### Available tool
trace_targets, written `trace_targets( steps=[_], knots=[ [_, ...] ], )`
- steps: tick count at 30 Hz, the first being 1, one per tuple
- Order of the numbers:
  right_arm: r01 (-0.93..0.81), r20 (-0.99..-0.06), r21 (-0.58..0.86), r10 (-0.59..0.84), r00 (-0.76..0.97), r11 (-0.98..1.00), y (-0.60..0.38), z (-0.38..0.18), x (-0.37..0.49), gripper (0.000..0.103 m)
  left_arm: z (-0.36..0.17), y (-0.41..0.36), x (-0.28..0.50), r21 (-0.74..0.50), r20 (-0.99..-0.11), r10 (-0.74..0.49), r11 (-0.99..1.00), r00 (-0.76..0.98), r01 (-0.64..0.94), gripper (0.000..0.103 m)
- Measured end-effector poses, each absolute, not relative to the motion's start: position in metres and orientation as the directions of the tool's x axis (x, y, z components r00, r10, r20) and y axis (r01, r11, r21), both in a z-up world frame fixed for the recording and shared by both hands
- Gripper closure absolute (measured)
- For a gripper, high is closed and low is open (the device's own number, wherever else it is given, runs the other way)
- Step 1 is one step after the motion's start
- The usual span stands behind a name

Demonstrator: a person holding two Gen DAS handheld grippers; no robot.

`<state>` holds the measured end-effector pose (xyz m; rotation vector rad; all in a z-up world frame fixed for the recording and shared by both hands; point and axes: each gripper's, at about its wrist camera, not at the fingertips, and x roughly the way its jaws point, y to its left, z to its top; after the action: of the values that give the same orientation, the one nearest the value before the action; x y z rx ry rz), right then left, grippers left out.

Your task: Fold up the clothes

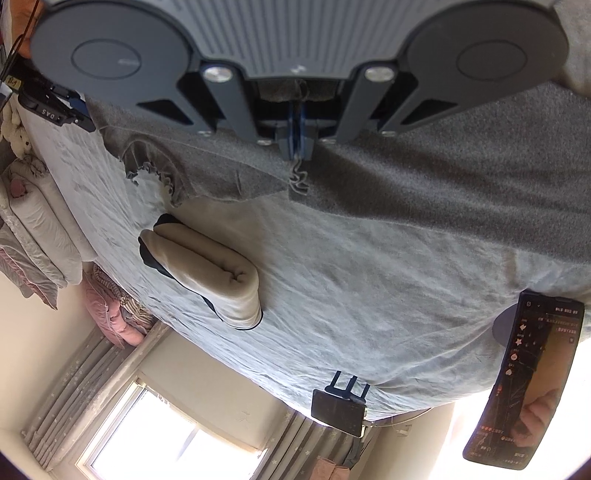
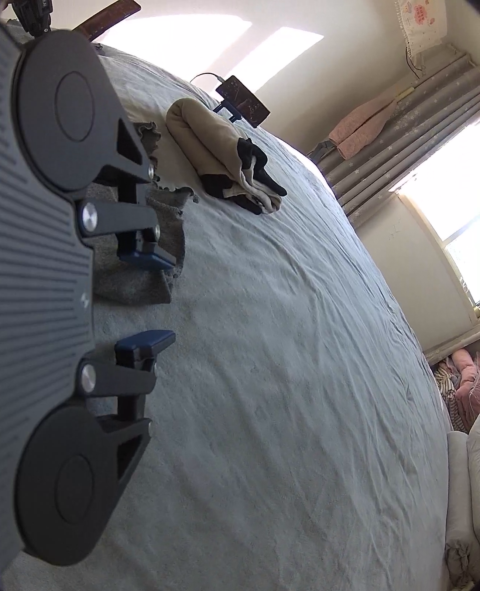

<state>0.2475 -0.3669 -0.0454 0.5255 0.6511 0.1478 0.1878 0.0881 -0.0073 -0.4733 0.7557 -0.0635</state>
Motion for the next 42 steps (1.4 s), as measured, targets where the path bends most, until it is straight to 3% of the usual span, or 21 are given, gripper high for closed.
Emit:
trace_targets(
  steps=[1, 6, 11, 13, 15, 17, 19, 20, 27, 28, 30, 31, 34, 35, 36, 39, 42],
  knots=[
    [0.017, -0.544, 0.49, 0.29, 0.787, 0.872, -0.363, -0.046, 0.25, 0.1, -0.008, 0.088, 0.188, -0.437, -0.644, -0.224, 0.893, 0.731, -0.112, 0.1],
    [0.021, -0.479, 0.397, 0.187, 0.858, 0.918, -0.363, -0.032, 0.239, 0.1, -0.009, 0.091, 0.187, -0.485, -0.594, -0.272, 0.872, 0.757, -0.067, 0.1],
    [0.039, -0.556, 0.324, 0.157, 0.816, 0.945, -0.356, -0.043, 0.251, 0.1, -0.029, 0.094, 0.196, -0.494, -0.62, -0.293, 0.867, 0.728, -0.071, 0.099],
    [0.038, -0.56, 0.329, 0.163, 0.812, 0.943, -0.356, -0.039, 0.247, 0.094, -0.039, 0.105, 0.196, -0.58, -0.588, -0.343, 0.81, 0.733, -0.086, 0.097],
    [0.035, -0.551, 0.336, 0.166, 0.818, 0.941, -0.359, -0.033, 0.239, 0.088, -0.045, 0.119, 0.194, -0.677, -0.552, -0.411, 0.729, 0.725, -0.102, 0.088],
    [0.037, -0.551, 0.334, 0.163, 0.818, 0.942, -0.362, -0.027, 0.23, 0.082, -0.04, 0.123, 0.188, -0.697, -0.533, -0.431, 0.711, 0.728, -0.089, 0.075],
    [0.036, -0.547, 0.34, 0.166, 0.82, 0.94, -0.364, -0.024, 0.216, 0.062, -0.037, 0.123, 0.182, -0.704, -0.529, -0.451, 0.707, 0.719, -0.075, 0.066],
    [0.034, -0.545, 0.342, 0.169, 0.821, 0.939, -0.365, -0.022, 0.208, 0.061, -0.036, 0.121, 0.179, -0.7, -0.535, -0.46, 0.711, 0.709, -0.067, 0.065],
    [0.028, -0.546, 0.392, 0.208, 0.811, 0.919, -0.365, -0.022, 0.154, 0.061, -0.038, 0.094, 0.167, -0.634, -0.586, -0.465, 0.773, 0.664, -0.019, 0.066],
    [0.026, -0.544, 0.405, 0.218, 0.81, 0.914, -0.364, -0.023, 0.149, 0.061, -0.038, 0.09, 0.167, -0.62, -0.596, -0.456, 0.785, 0.661, -0.017, 0.07],
    [0.02, -0.548, 0.418, 0.235, 0.803, 0.908, -0.36, -0.024, 0.14, 0.061, -0.04, 0.083, 0.167, -0.59, -0.616, -0.439, 0.808, 0.655, -0.013, 0.093],
    [0.016, -0.553, 0.417, 0.24, 0.798, 0.909, -0.356, -0.026, 0.138, 0.061, -0.039, 0.081, 0.167, -0.572, -0.626, -0.426, 0.82, 0.654, -0.014, 0.099],
    [-0.006, -0.57, 0.377, 0.237, 0.787, 0.926, -0.343, -0.03, 0.135, 0.061, -0.031, 0.08, 0.162, -0.574, -0.614, -0.43, 0.819, 0.661, -0.001, 0.099],
    [-0.017, -0.575, 0.347, 0.227, 0.786, 0.938, -0.339, -0.032, 0.134, 0.065, -0.028, 0.083, 0.161, -0.585, -0.606, -0.438, 0.811, 0.664, 0.001, 0.099],
    [-0.026, -0.581, 0.315, 0.215, 0.785, 0.949, -0.334, -0.033, 0.134, 0.09, -0.025, 0.085, 0.16, -0.595, -0.598, -0.446, 0.804, 0.666, 0.003, 0.099],
    [-0.007, -0.606, 0.275, 0.179, 0.775, 0.961, -0.332, -0.037, 0.136, 0.093, -0.032, 0.089, 0.161, -0.521, -0.684, -0.373, 0.851, 0.627, -0.063, 0.099],
    [0.014, -0.63, 0.241, 0.145, 0.763, 0.971, -0.326, -0.036, 0.14, 0.091, -0.047, 0.102, 0.157, -0.586, -0.66, -0.41, 0.806, 0.63, -0.09, 0.098]
  ],
)
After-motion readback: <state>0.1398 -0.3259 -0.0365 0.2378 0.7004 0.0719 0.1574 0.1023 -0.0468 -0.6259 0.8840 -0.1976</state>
